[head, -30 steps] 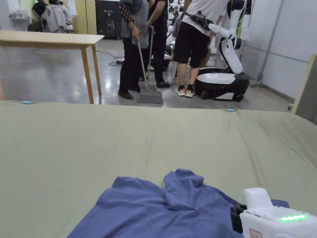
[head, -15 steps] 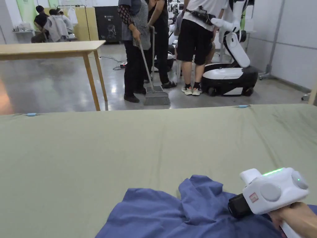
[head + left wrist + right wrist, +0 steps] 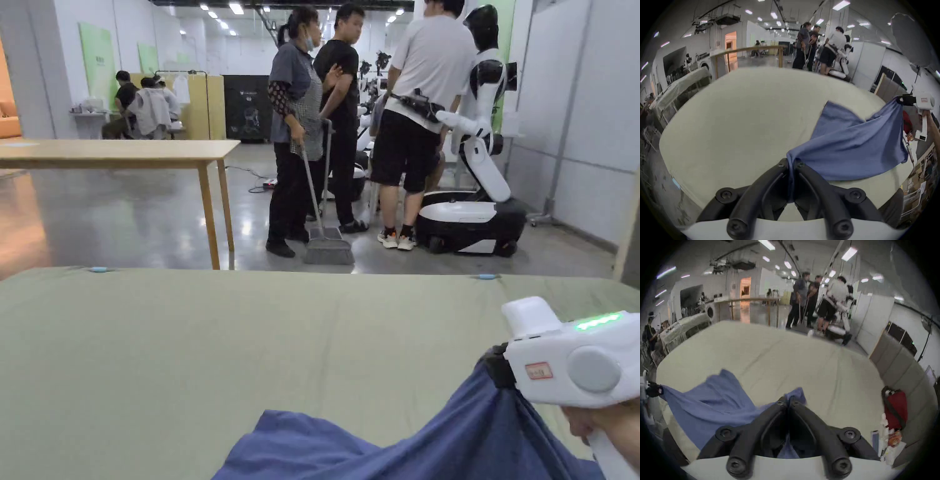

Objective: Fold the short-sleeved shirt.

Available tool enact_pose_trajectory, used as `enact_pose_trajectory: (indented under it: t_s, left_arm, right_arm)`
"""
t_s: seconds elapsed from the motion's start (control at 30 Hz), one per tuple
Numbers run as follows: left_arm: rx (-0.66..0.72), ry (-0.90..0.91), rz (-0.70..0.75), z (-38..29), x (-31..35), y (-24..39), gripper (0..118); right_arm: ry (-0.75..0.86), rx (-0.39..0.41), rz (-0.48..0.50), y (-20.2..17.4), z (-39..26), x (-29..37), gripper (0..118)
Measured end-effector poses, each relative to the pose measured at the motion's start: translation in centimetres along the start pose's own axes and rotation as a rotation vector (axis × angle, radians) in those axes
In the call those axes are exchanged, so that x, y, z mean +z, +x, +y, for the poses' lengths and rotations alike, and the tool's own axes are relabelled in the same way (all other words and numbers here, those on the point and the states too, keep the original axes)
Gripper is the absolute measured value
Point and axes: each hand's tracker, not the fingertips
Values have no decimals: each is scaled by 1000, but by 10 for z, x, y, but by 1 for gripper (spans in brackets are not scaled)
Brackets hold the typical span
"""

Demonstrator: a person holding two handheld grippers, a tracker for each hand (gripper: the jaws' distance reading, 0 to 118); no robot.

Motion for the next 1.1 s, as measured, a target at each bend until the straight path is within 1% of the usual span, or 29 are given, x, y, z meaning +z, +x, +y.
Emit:
enact_pose_trajectory:
  t_s: [0.07,0.17,0.27,0.4,0.47,0.5,0.53,0.6,0.7,0.8,0.9,1.07,1.1]
  left_arm:
    - [-35,67,8,24,21,10,3]
    - [-45,164,-34,66,56,25,3]
    - [-149,284,8,112,88,50,3]
    - [-124,318,-32,171,112,61,3]
    - [-139,358,10,194,114,64,3]
    - [-145,357,22,204,117,67,3]
    - [-153,361,28,215,121,69,3]
    - [-147,363,27,233,126,70,3]
    - [-164,367,47,253,133,75,3]
    - [-170,371,75,268,136,76,3]
    - [-135,375,75,283,135,74,3]
    - [-130,381,101,301,126,76,3]
    - [-129,385,102,305,124,80,3]
  right_arm:
    - [65,-5,-6,10,18,41,3]
    - [165,-19,-46,24,40,108,3]
    - [269,-41,-96,36,58,169,3]
    - [361,-76,-156,52,75,229,3]
    - [398,-103,-194,59,81,249,3]
    - [398,-111,-189,63,84,258,3]
    - [413,-140,-185,67,87,265,3]
    - [420,-168,-165,73,94,274,3]
    - [439,-191,-177,80,104,275,3]
    - [441,-211,-168,87,117,269,3]
    - [439,-203,-172,86,129,263,3]
    - [439,-201,-169,93,152,241,3]
    - [437,-188,-174,94,158,237,3]
